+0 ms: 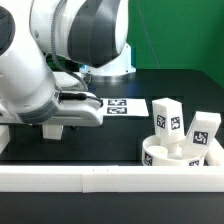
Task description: Assemble stool
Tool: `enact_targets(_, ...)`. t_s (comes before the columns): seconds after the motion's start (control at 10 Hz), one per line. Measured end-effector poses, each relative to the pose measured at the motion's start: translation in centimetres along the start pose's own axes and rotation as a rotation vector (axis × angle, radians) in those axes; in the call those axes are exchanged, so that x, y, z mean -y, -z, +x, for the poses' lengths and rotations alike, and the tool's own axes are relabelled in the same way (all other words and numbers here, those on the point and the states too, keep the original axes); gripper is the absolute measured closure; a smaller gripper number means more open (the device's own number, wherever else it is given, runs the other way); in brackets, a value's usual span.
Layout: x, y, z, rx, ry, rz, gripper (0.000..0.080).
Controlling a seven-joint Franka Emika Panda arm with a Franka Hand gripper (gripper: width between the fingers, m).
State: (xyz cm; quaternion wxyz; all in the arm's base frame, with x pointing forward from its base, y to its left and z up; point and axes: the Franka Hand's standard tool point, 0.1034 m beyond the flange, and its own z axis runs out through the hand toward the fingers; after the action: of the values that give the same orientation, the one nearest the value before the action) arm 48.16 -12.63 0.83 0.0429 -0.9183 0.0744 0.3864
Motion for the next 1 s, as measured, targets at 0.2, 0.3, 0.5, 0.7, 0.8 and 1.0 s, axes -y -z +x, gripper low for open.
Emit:
enact_targets(0.2,-0.1,-0.1,-0.1,0.003,-0.002,0.001,0.0271)
enact_targets(0.3,-0.1,-0.1,-0.1,0.003,-0.002,0.001,0.0271)
enact_targets(0.5,-0.1,-0.1,0.0,0.002,-0.001,0.001,0.0476)
enact_targets(0.7,-0.1,0.0,-0.1,0.000,-0.001,0.002,0.0476)
enact_targets(0.8,0.1,0.6,-0.2,-0.007,0.001,0.004,0.0476)
enact_targets(1.0,2.0,3.1,-1.8,0.002,-0.028,0.018,0.0476)
